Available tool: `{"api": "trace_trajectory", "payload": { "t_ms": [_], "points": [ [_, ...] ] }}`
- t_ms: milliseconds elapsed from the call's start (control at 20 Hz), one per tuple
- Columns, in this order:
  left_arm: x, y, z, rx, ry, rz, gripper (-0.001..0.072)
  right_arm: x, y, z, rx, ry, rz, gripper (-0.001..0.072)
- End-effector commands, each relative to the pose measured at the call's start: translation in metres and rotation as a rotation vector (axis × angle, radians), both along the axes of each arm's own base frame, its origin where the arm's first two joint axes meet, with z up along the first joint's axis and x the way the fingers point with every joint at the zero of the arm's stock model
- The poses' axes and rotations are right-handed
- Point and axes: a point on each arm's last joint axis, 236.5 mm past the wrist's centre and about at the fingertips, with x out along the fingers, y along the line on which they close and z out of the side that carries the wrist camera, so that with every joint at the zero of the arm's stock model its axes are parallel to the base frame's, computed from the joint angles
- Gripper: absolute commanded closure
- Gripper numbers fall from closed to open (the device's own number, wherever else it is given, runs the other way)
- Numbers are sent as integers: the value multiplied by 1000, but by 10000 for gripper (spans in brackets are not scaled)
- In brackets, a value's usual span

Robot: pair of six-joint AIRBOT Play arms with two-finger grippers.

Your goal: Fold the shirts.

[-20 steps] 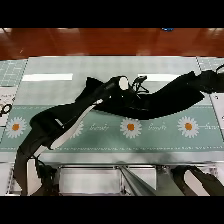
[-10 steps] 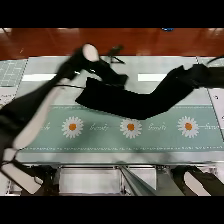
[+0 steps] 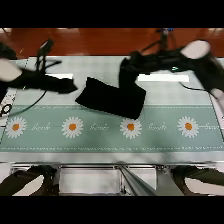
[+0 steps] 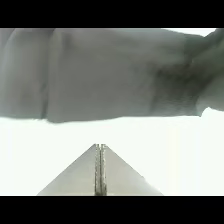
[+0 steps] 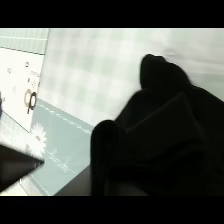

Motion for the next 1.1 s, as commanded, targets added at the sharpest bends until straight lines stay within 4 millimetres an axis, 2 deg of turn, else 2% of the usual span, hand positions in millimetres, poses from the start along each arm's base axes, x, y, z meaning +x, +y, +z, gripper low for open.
{"api": "trace_trajectory", "payload": {
  "t_ms": [0, 200, 400, 450, 500, 550, 650, 700, 750, 850, 950, 1000, 1050],
  "points": [
    [-43, 21, -27, 8, 18, 48, 686, 23, 67, -37, 82, 86, 56, 684],
    [-56, 15, -43, -28, 73, 53, 686, 27, 103, -76, 126, 180, 96, 684],
    [-49, 17, -43, -28, 56, 71, 686, 25, 115, -107, 107, 217, 99, 680],
    [-46, 17, -42, -29, 44, 78, 686, 27, 116, -111, 108, 222, 93, 609],
    [-43, 18, -41, -29, 34, 86, 686, 28, 117, -114, 109, 222, 89, 434],
    [-40, 19, -41, -29, 26, 93, 686, 28, 118, -115, 103, 205, 98, 289],
    [-34, 21, -44, -27, 21, 108, 686, 21, 115, -114, 102, 221, 131, 295],
    [-29, 23, -45, -22, 7, 114, 686, 21, 108, -110, 112, 244, 134, 295],
    [-18, 31, -35, -1, -53, 110, 686, 22, 97, -101, 138, 272, 138, 297],
    [7, 56, 17, -21, -163, 191, 686, 23, 57, -70, 168, 281, 171, 297],
    [19, 83, 81, -34, -274, 264, 686, 22, -5, -34, 102, 221, 185, 298],
    [18, 94, 108, -28, -330, 285, 686, 20, -44, -21, 0, 167, 163, 298],
    [13, 102, 127, -21, -374, 303, 686, 16, -84, -16, -132, 127, 121, 298]
  ]
}}
